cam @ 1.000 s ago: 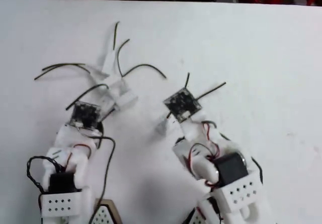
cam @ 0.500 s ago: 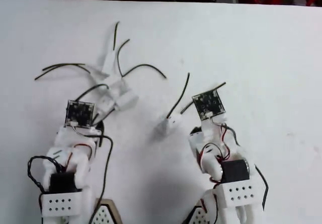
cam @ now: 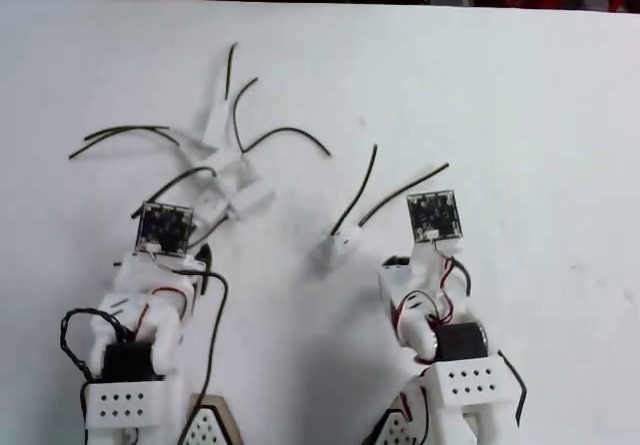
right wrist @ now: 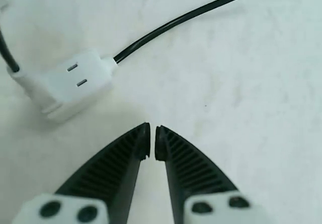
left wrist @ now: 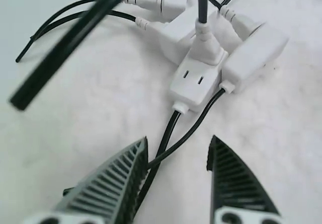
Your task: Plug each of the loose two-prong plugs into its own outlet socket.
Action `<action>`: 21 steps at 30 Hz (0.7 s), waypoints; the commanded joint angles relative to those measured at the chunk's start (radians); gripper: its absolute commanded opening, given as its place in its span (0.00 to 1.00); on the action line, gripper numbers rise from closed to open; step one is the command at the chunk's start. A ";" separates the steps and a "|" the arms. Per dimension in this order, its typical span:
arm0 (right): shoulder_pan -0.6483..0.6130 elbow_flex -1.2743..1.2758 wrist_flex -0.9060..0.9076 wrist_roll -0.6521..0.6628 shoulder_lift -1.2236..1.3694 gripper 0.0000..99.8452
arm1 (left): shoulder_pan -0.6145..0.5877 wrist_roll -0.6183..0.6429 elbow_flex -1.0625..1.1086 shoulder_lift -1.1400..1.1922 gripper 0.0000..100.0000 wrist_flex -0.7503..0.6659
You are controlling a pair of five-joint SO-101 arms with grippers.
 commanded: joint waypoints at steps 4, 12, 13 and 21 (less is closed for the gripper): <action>0.008 0.077 -0.090 -0.052 -0.101 0.02 | 0.008 0.006 -0.005 -0.010 0.20 0.120; 0.002 0.169 0.067 -0.051 -0.429 0.02 | 0.008 0.008 -0.005 -0.010 0.20 0.227; 0.001 0.169 0.094 -0.051 -0.458 0.02 | 0.012 0.008 -0.005 -0.010 0.20 0.232; 0.005 0.164 0.240 -0.051 -0.486 0.02 | 0.012 0.008 -0.005 -0.012 0.20 0.232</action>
